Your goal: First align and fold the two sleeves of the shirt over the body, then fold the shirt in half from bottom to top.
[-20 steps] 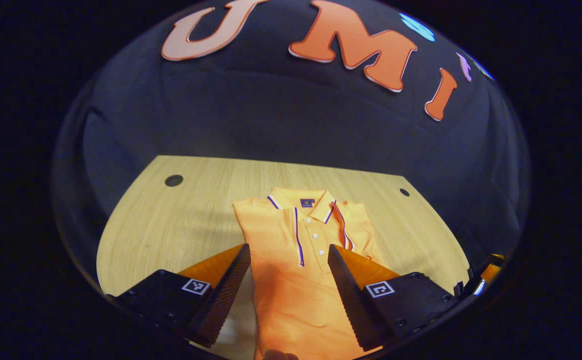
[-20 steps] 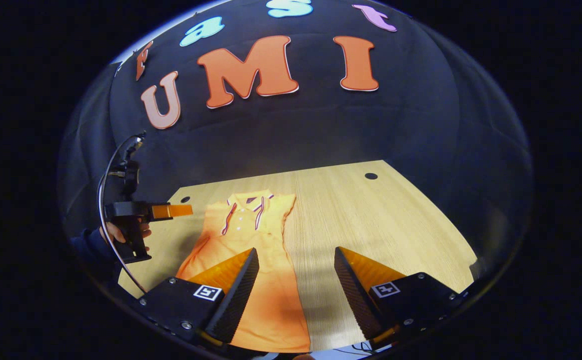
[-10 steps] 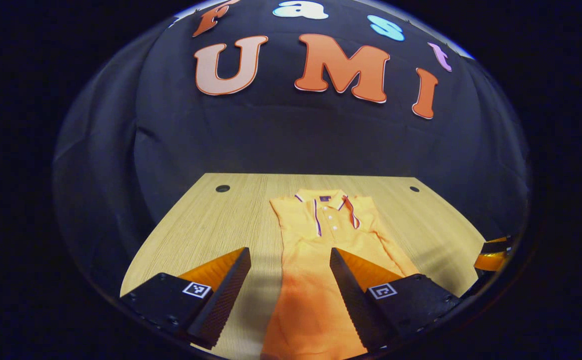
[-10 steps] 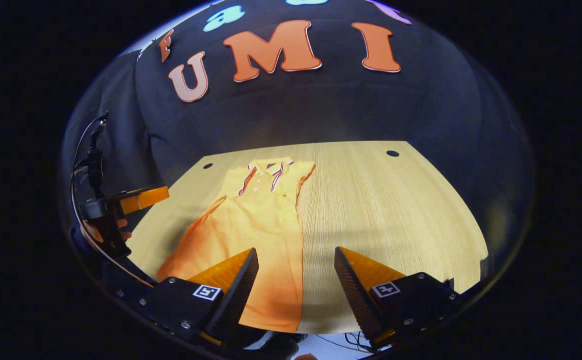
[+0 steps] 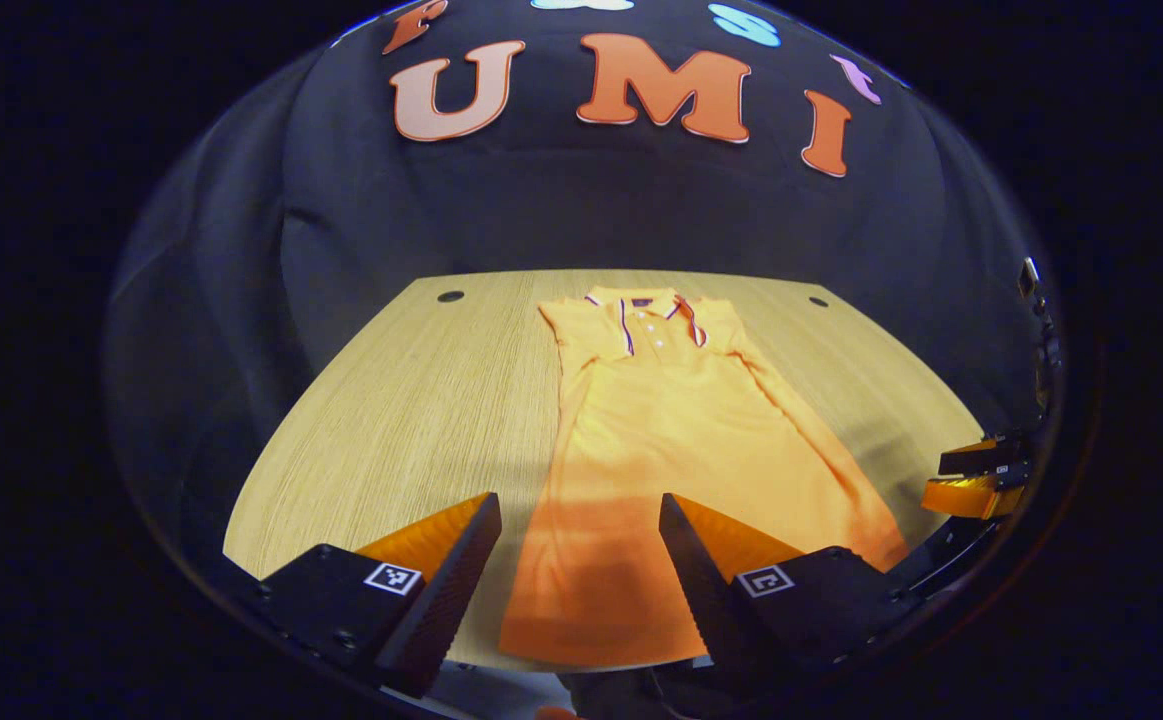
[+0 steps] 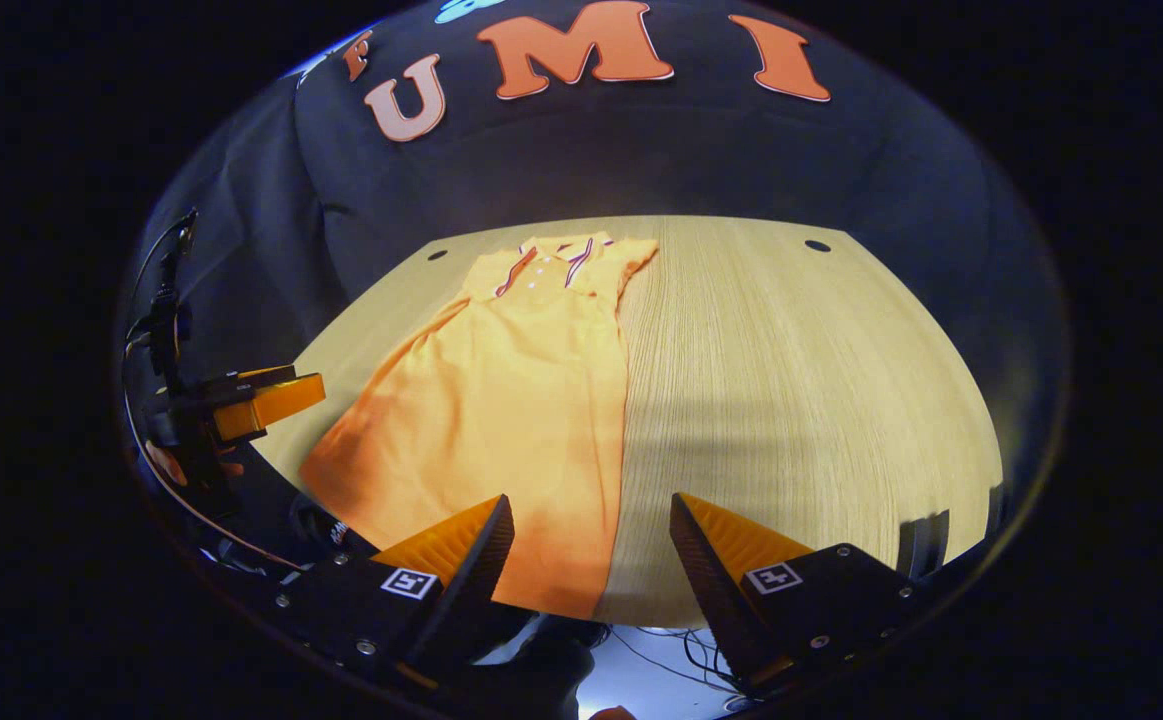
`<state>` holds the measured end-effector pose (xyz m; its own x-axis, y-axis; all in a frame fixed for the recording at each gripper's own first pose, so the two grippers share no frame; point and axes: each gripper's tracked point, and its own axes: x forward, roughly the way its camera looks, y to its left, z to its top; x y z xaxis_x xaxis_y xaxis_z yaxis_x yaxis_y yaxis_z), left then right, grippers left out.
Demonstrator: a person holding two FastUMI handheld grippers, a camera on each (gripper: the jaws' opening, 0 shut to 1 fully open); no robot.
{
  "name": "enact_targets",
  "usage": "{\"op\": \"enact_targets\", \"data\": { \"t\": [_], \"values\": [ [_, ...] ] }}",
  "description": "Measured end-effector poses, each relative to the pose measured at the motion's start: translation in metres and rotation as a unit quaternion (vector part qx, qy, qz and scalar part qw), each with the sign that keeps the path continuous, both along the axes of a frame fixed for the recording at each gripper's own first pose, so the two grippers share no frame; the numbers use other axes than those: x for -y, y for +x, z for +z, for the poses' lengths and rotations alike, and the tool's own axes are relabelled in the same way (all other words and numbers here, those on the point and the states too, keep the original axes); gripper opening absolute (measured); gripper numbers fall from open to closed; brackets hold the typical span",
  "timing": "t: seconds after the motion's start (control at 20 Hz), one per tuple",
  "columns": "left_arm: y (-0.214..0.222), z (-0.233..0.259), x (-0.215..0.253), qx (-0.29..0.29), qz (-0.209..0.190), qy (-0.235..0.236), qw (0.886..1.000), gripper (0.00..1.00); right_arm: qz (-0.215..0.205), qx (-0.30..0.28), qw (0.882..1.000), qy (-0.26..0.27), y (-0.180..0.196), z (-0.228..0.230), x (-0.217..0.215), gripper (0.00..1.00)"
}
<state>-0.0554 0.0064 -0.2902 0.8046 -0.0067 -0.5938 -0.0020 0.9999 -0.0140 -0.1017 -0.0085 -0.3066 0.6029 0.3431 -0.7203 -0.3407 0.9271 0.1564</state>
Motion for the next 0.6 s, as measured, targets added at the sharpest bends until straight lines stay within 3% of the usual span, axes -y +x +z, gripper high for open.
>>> {"op": "enact_targets", "data": {
  "t": [0.35, 0.55, 0.6],
  "values": [
    [-0.024, -0.054, -0.008, -0.040, 0.012, -0.003, 0.999, 0.99, 0.013, -0.044, 0.999, -0.017, -0.029, -0.046, -0.009, 0.96],
    [-0.041, -0.081, -0.009, -0.062, 0.010, -0.007, 0.998, 0.99, 0.012, -0.019, 0.999, -0.035, -0.036, -0.047, -0.009, 0.96],
    [-0.035, -0.077, -0.009, -0.030, 0.000, -0.002, 1.000, 0.99, 0.014, -0.015, 0.999, -0.041, -0.037, -0.049, -0.010, 0.96]
  ]
}}
